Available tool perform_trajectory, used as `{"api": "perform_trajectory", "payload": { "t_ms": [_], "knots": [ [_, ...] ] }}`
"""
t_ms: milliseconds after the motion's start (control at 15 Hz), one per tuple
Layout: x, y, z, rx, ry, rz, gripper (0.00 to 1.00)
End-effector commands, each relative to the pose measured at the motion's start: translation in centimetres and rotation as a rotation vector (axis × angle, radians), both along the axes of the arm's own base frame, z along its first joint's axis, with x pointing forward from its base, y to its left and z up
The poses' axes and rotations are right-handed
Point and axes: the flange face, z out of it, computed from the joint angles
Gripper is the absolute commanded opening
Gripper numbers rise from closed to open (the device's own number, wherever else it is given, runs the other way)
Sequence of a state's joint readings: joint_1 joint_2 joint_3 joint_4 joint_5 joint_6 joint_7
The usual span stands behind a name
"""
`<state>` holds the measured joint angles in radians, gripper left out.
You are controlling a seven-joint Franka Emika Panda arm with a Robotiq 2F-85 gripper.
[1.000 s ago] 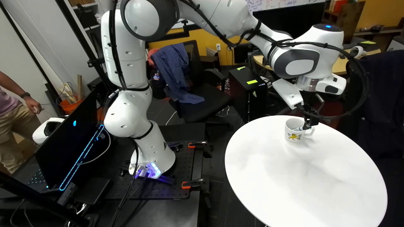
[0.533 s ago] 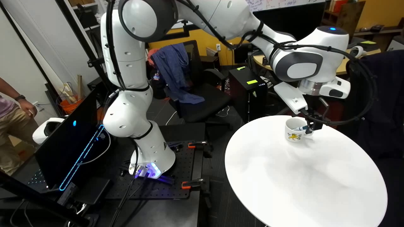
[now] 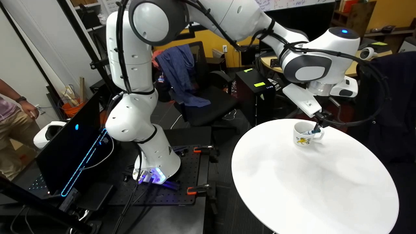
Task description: Put the pen on the table
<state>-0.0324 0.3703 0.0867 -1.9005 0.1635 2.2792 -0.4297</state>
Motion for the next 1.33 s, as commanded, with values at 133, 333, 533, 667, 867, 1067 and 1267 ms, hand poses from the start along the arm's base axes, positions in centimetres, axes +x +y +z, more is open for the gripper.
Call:
{"api": "perform_trajectory", "payload": {
  "t_ms": [133, 333, 533, 667, 867, 1067, 1267],
  "knots": [
    [3.0, 1.4, -1.2, 0.052, -0.026, 0.052, 1.0],
    [4.4, 1.5, -2.3, 0.051, -0.023, 0.061, 1.0],
    [5.6, 1.4, -3.4, 0.05, -0.02, 0.068, 1.0],
    [6.3, 1.3, -4.1, 0.056, -0.014, 0.066, 1.0],
    [7.4, 1.2, -5.1, 0.067, -0.008, 0.065, 1.0],
    [8.1, 1.1, -5.7, 0.077, -0.003, 0.06, 1.0],
    [8.4, 1.2, -6.2, 0.1, 0.025, 0.049, 1.0]
  ]
}}
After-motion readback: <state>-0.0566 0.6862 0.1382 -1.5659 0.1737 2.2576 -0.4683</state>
